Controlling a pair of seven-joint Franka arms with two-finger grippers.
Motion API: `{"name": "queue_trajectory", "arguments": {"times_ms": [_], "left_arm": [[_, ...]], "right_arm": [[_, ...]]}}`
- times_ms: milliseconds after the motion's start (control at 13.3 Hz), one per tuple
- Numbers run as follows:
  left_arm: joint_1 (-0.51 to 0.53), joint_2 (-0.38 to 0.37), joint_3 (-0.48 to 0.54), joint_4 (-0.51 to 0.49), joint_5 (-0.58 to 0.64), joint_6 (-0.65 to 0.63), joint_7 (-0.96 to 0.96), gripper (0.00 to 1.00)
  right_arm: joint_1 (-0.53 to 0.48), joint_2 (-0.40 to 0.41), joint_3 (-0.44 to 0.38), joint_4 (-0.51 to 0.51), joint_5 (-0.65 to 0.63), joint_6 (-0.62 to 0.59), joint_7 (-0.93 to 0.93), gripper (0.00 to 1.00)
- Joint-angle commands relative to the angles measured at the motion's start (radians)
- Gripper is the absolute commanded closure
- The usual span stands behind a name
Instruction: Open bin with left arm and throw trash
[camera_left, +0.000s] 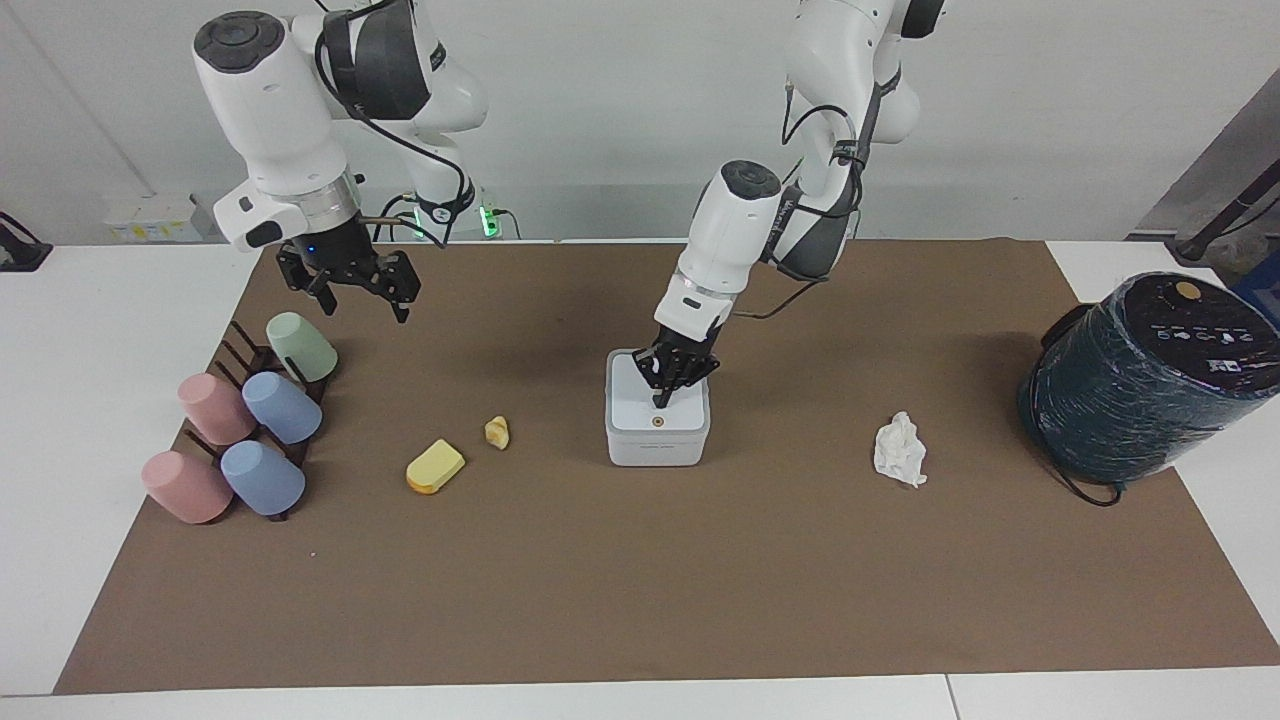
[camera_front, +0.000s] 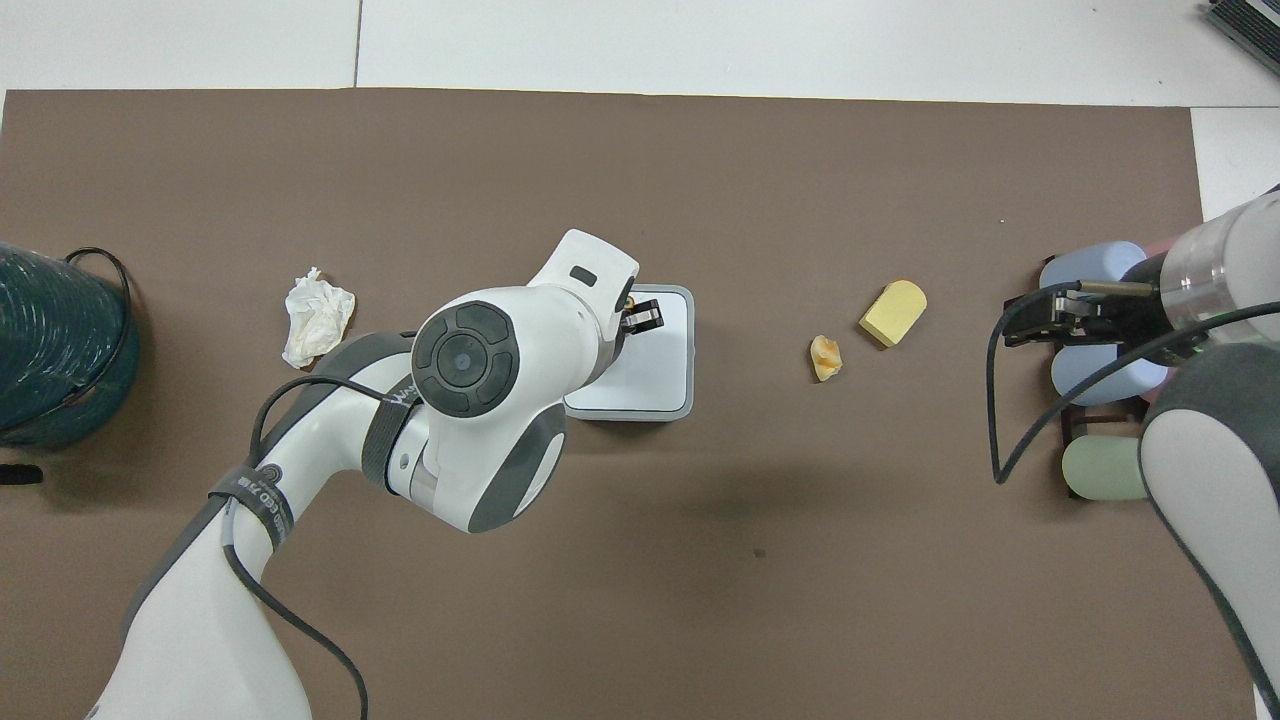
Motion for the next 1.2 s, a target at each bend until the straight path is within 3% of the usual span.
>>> {"name": "queue_trajectory", "arguments": {"times_ms": [0,225,450,750,975,1050,1125], "left_arm": [[0.022,-0.006,0.021,0.092,-0.001,-0.2,0.002,1.0],[0.108,-0.011,0.02,0.248,0.002,-0.424,0.012,1.0],[0.181,-0.013,0.021,0.282,0.003,-0.515,0.104,1.0],[0.293,-0.054,0.023,0.173,0.003,-0.514,0.3,1.0],[0.368,-0.112,0.026,0.028,0.046,-0.469,0.489,0.97],[0.399,-0.131,0.026,-0.023,0.046,-0.428,0.546,0.84],[0.427,-0.15,0.026,-0.083,0.046,-0.375,0.598,0.79]], "right_arm": [[-0.023,-0.026,0.003,-0.066,0.005,0.081,-0.02,0.0],[-0.025,0.033,0.003,-0.132,0.003,0.241,-0.019,0.0],[-0.023,0.119,0.003,-0.137,0.003,0.35,-0.019,0.0],[-0.009,0.282,0.003,-0.158,0.003,0.612,-0.017,0.0],[-0.009,0.302,0.004,-0.285,0.002,0.797,-0.02,0.0],[-0.008,0.31,0.004,-0.333,0.002,0.894,-0.02,0.0],[0.009,0.314,0.004,-0.363,0.002,0.956,-0.019,0.0]]}}
